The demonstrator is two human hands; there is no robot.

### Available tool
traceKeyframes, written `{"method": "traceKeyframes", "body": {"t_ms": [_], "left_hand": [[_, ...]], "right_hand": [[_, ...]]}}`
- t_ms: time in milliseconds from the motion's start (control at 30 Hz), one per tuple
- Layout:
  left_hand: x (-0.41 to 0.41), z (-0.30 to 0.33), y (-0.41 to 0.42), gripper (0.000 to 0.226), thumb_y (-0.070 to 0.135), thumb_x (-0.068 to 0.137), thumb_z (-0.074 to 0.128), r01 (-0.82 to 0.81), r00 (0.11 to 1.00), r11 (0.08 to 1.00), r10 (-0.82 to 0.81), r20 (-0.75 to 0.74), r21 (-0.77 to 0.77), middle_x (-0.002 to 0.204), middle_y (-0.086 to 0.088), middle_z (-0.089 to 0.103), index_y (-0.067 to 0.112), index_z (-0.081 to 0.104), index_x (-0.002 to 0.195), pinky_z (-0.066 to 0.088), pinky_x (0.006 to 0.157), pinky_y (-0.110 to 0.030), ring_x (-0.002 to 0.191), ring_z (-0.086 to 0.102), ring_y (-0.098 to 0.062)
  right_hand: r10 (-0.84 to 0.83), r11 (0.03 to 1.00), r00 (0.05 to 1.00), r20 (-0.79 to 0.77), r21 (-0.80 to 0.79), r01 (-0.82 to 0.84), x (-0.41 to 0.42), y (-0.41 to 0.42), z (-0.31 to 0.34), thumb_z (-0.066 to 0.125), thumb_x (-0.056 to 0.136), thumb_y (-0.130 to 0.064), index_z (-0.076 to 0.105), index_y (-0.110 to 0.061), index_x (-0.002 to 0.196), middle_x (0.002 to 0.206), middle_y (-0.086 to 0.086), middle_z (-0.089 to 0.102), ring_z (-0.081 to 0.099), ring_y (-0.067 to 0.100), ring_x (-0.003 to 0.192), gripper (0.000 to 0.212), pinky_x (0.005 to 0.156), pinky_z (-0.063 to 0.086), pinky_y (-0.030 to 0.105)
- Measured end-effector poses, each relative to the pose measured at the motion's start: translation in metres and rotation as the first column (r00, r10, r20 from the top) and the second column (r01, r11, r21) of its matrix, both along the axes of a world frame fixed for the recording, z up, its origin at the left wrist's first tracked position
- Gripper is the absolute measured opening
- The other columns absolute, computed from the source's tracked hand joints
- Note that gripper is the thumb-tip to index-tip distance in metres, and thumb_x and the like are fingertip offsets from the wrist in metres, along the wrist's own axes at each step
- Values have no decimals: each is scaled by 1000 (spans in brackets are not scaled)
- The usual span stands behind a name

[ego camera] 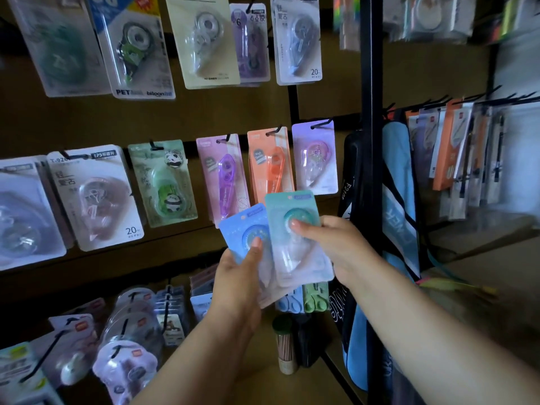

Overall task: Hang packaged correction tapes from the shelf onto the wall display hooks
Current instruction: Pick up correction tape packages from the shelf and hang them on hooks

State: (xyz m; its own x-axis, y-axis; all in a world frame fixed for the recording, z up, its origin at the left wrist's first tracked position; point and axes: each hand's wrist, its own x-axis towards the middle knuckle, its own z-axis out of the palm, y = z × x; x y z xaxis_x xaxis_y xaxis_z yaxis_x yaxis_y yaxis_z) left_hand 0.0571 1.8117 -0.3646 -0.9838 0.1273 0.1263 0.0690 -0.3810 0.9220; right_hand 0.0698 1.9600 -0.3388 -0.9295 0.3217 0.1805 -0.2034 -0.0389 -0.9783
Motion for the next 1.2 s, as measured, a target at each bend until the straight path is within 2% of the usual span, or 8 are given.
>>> {"method": "traceKeyframes", "body": {"t_ms": [233,400,567,667,867,1000,1100,1200], "left_hand": [[1,4,-3,19,25,97,58,-10,999,1000,10,-31,-4,90,-5,71,12,65,109,52,46,-25,61,67,-14],[0,2,0,24,25,95,60,14,1000,1000,-14,6,7,109,-12,74,12,64,115,60,76,-48,94,71,-33],[0,1,3,22,23,95,61,24,1000,1000,-25,10,14,101,-8,75,12,65,113,58,68,-39,86,71,-28],[1,1,3,20,22,95,61,42,999,999,-43,10,12,102,-8,75,12,66,112,59,70,-40,87,72,-28],[1,1,2,22,24,94,62,46,999,999,-46,6,0,109,-10,74,14,66,113,57,83,-54,99,70,-35],[-1,-1,2,23,27,93,63,50,999,999,-50,13,-14,108,-9,74,15,66,113,59,74,-51,97,70,-35],[-1,-2,1,22,27,92,64,61,998,998,-61,9,-6,106,-8,74,16,66,111,58,68,-45,95,71,-35],[0,-1,0,22,25,92,64,69,998,998,-69,-3,10,105,-8,75,14,66,112,58,69,-45,92,71,-33]], "right_hand": [[-249,968,945,-215,-20,250,-16,52,51,73,82,-35,69,-17,90,96,7,74,69,30,95,20,91,53,51],[-325,937,910,-256,41,346,-28,79,88,70,82,-43,66,-20,86,93,0,72,68,25,93,23,88,55,46],[-297,943,922,-250,76,324,-39,81,94,70,85,-38,64,-21,83,86,-3,69,66,21,87,18,81,54,34],[-275,950,928,-251,78,303,-42,79,95,68,87,-34,63,-20,79,78,-6,66,63,12,72,17,61,51,23],[-367,914,917,-158,123,387,-54,78,96,71,82,-43,60,-13,85,78,-3,60,57,14,68,32,58,44,24],[-409,887,911,-53,212,410,-58,70,95,65,82,-54,52,-13,96,81,-2,53,48,11,65,45,61,40,26],[-371,912,928,33,202,358,-60,66,81,65,80,-60,52,-14,99,91,3,58,59,16,70,51,68,53,31],[-280,954,946,165,154,256,-57,58,55,63,78,-64,52,-13,118,88,11,64,68,24,75,66,65,57,31]]}}
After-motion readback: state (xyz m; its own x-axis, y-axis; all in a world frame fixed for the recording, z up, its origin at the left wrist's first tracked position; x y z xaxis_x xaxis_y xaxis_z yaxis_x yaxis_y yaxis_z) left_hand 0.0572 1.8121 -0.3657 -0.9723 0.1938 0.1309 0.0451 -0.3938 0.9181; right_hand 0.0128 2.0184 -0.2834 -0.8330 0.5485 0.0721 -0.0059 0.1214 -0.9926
